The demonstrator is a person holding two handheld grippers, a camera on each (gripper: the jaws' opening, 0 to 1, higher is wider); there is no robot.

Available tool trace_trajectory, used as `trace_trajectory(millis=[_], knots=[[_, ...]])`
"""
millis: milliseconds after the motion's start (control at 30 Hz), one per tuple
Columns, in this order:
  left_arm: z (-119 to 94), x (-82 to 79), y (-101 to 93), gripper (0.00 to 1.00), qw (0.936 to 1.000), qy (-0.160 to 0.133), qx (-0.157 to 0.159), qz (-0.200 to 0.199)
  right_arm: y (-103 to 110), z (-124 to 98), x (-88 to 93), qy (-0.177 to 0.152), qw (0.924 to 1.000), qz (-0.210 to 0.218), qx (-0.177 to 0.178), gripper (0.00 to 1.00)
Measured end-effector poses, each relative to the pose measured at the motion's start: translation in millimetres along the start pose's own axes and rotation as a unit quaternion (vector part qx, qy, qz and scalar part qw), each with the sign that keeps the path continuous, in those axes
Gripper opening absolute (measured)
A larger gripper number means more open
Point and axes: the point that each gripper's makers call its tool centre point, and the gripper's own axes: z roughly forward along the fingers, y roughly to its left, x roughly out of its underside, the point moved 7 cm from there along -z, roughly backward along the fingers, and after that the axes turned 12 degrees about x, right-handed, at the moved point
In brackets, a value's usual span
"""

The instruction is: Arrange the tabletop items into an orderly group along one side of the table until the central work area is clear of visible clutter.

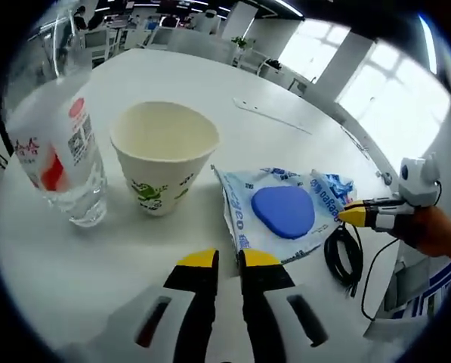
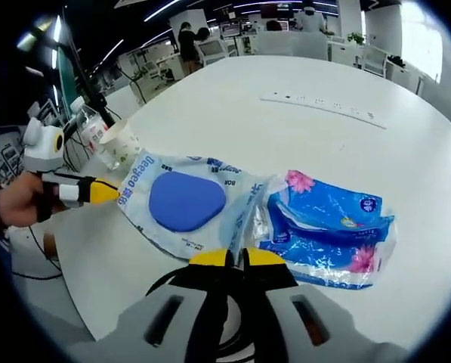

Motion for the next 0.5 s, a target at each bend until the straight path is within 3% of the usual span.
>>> trace_trajectory(millis=[267,500], knots=[[1.6,8.5,-2.2,0.08,0.9994,-0.009,0.015,-0.029,-0.1,-1.1,1.2,-0.002,1.0,0.004,0.0,0.02],[6.9,4.5,-1.0,0.0,0.9993,-0.007,0.006,-0.036,3.7,2.0,-0.2,-0.003,1.0,0.006,0.0,0.0]])
